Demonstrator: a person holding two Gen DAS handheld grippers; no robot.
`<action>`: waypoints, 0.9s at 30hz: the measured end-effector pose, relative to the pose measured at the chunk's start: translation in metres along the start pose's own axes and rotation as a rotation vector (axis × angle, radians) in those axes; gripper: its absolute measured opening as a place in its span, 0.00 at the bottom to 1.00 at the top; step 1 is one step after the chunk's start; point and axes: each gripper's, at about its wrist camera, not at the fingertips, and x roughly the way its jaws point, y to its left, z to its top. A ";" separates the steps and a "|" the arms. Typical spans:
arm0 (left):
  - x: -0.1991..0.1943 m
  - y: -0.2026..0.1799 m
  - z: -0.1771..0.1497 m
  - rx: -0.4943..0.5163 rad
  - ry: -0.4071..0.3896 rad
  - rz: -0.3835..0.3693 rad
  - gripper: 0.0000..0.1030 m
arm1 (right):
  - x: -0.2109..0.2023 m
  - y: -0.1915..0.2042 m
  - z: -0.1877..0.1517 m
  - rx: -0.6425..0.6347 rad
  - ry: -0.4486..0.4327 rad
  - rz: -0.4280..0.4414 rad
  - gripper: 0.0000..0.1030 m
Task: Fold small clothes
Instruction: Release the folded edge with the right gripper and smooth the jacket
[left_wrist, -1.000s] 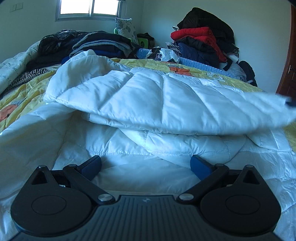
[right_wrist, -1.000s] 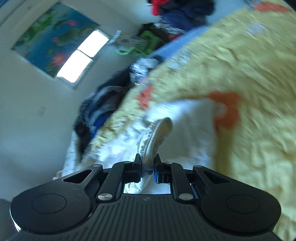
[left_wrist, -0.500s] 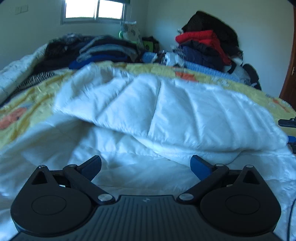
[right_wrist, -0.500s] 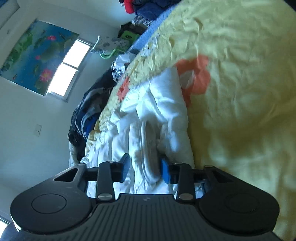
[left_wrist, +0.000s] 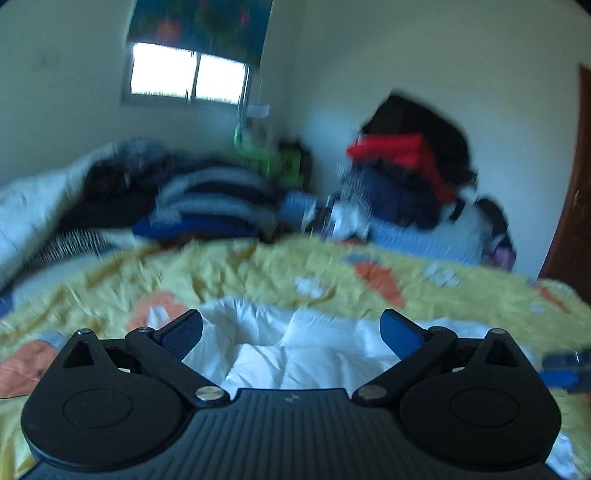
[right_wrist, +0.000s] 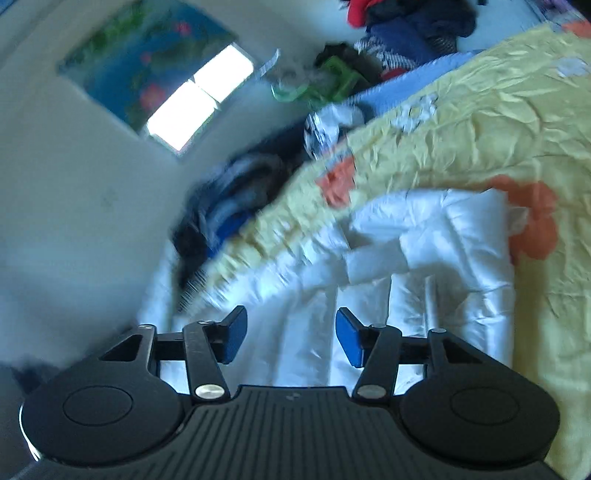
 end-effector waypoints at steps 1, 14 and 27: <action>0.015 0.001 0.001 -0.005 0.035 0.022 1.00 | 0.009 0.005 -0.002 -0.038 0.026 -0.049 0.58; 0.078 0.040 -0.071 -0.028 0.201 0.047 1.00 | 0.011 -0.015 -0.039 -0.079 0.154 -0.120 0.60; 0.076 0.053 -0.074 -0.118 0.143 0.021 1.00 | -0.027 -0.040 -0.048 0.102 0.123 -0.123 0.67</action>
